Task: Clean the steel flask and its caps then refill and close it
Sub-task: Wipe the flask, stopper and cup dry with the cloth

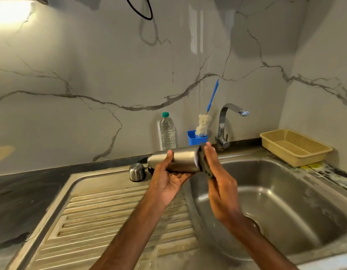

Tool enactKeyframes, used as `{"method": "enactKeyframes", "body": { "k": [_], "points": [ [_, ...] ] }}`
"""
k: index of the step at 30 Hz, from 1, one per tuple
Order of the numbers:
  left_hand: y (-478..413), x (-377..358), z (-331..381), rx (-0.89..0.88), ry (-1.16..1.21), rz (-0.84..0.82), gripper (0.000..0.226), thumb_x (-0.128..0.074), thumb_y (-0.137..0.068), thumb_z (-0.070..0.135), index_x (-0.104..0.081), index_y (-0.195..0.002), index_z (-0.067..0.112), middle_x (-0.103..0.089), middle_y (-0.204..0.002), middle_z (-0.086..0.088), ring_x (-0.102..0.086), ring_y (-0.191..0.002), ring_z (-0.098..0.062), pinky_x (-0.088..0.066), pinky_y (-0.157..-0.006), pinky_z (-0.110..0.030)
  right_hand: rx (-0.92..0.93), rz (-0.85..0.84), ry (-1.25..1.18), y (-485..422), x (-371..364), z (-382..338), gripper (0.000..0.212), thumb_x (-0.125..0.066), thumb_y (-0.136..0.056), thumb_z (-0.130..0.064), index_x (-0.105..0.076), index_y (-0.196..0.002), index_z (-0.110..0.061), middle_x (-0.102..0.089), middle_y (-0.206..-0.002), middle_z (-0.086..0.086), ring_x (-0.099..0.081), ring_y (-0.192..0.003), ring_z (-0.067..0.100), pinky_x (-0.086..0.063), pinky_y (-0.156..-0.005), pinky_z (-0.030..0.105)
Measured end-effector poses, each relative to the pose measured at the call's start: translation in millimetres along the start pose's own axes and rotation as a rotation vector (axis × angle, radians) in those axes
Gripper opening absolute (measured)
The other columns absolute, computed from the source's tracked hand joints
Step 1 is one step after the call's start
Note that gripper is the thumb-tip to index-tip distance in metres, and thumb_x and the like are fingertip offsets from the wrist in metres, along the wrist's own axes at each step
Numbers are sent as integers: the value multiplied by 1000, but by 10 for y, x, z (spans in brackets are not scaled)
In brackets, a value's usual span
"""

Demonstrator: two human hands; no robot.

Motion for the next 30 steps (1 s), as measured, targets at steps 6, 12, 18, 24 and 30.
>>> {"method": "enactKeyframes", "body": {
  "k": [6, 12, 18, 24, 30],
  "points": [
    [1, 6, 22, -49, 5, 14, 45, -66, -95, 20, -51, -132, 1, -65, -126, -26, -64, -118, -41, -50, -101, -62, -58, -16, -41, -39, 9, 113, 69, -46, -100, 4, -25, -156, -29, -40, -157, -2, -42, -142, 15, -39, -113, 33],
    [-3, 13, 8, -130, -87, 72, 58, -73, -86, 24, -53, -136, 2, -69, -122, -22, -72, -107, -33, -63, -77, -46, 199, -113, 42, 52, -73, -75, 70, -46, -96, 13, -28, -156, -18, -17, -166, -6, -13, -154, 19, -25, -121, 38],
    [19, -28, -32, -161, -261, 60, 56, -76, -83, 24, -52, -130, 4, -64, -128, -23, -66, -118, -34, -60, -86, -54, 107, -5, 1, -153, 61, -21, 49, -47, -96, 2, -57, -139, -20, -43, -154, -7, -33, -146, 7, -34, -116, 24],
    [19, -48, -15, -121, -177, -22, 56, -73, -80, 25, -53, -129, 8, -65, -130, -20, -63, -122, -35, -56, -94, -57, -360, 31, -499, -111, 67, 311, 41, -44, -104, -8, -57, -138, -28, -60, -135, -5, -56, -126, 13, -50, -104, 39],
    [6, -19, 56, -168, -227, -20, 53, -74, -79, 26, -55, -124, 6, -65, -128, -20, -64, -120, -34, -55, -96, -59, -44, 22, -254, -82, 116, 29, 58, -44, -99, 8, -47, -148, -24, -48, -151, -12, -40, -141, 2, -35, -113, 19]
  ]
}}
Point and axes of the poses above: each hand's wrist, its own y-axis away from the middle knuckle, its own x-axis out of the back of the hand, z = x × y, the point moved 3 cm from there along -y, towards the middle knuckle
